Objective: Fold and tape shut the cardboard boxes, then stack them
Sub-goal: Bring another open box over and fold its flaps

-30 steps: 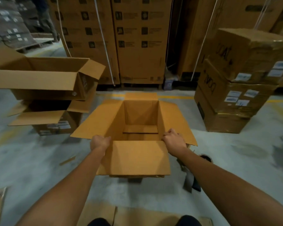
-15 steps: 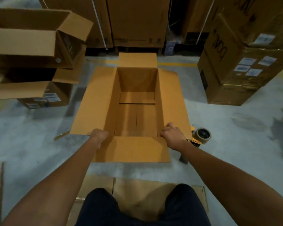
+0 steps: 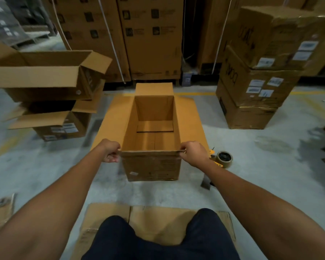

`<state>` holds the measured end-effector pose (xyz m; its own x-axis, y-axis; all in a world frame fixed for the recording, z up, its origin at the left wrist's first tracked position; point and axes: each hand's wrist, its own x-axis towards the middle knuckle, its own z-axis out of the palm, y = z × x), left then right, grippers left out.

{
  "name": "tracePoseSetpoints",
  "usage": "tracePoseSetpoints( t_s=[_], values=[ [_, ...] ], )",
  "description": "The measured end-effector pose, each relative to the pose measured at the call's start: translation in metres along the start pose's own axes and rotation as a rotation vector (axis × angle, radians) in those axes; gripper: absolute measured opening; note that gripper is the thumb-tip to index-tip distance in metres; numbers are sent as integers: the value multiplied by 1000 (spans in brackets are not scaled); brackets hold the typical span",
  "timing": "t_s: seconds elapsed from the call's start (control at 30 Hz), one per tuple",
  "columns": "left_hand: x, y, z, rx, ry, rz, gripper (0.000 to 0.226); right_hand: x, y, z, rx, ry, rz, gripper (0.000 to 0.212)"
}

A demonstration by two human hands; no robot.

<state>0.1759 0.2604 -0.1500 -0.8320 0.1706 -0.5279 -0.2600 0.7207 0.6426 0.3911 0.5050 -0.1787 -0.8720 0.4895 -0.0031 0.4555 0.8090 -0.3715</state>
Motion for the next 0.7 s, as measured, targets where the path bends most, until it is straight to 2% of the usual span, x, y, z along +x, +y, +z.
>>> tracePoseSetpoints(
  t_s=[0.13,0.2,0.27,0.37,0.43,0.53,0.7],
  values=[
    [-13,-4,6,-430,133,157,24,-4,-13,-8,235,235,47,27],
    [-17,-6,14,-462,163,249,28,-3,-22,-12,347,288,42,43],
    [-32,-3,24,-396,148,324,48,-2,-31,-11,338,221,8,52],
    [-44,4,43,-252,10,423,62,2,-37,-4,220,55,-9,55],
    [-40,5,52,-132,-40,458,64,4,-37,0,188,-19,22,52],
    [-31,7,52,110,-24,506,61,11,-36,2,168,-83,54,54],
    [-2,17,54,482,9,600,57,35,-38,4,67,-149,-10,56]
  ],
)
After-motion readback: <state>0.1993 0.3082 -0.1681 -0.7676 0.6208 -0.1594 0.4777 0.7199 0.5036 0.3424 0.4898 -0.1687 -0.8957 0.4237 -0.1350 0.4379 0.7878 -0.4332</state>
